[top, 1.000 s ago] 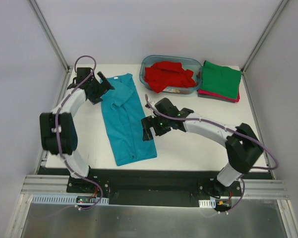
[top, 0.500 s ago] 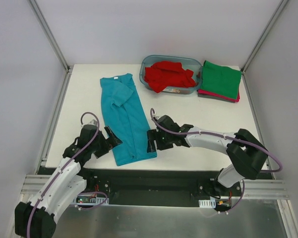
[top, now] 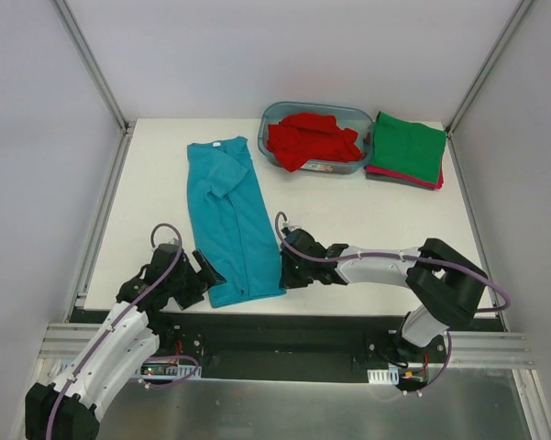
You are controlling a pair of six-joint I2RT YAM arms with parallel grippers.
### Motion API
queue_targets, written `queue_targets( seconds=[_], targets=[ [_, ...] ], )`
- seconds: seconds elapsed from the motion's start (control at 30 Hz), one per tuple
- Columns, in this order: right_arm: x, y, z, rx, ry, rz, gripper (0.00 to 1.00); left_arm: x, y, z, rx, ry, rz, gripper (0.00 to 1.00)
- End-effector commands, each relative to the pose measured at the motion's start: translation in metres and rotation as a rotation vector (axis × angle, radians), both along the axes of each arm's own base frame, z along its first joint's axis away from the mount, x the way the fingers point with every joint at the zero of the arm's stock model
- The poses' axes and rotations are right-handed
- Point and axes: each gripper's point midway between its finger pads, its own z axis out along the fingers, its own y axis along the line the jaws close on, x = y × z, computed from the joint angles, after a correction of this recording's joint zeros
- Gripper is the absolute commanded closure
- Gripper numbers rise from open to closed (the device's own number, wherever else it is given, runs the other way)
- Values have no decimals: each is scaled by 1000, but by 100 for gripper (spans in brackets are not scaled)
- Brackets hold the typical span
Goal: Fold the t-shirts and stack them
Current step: Grab the bottom of the folded rectangular tshirt with both arms
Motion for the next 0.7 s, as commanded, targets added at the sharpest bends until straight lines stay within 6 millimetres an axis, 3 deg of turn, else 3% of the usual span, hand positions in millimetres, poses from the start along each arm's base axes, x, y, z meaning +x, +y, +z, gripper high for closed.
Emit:
queue_targets(
  seconds=[0.0,0.1,0.27,0.6,0.67],
  targets=[
    [-25,-11,-16,-30,35,-22,95,-29,1,-21,10,131,-28,16],
    [-32,-17,-18,-33,52,-42,96,-35,0,-24,24,152,-44,23],
    [-22,-27,-15,-81,-5,-61,95,-45,2,-28,71,194,-62,27],
    [-24,-26,-16,-86,4,-49,94,-51,11,-28,145,208,-27,58],
    [-23,-28,-15,-87,-1,-54,94,-51,9,-26,131,205,-33,68]
  ],
)
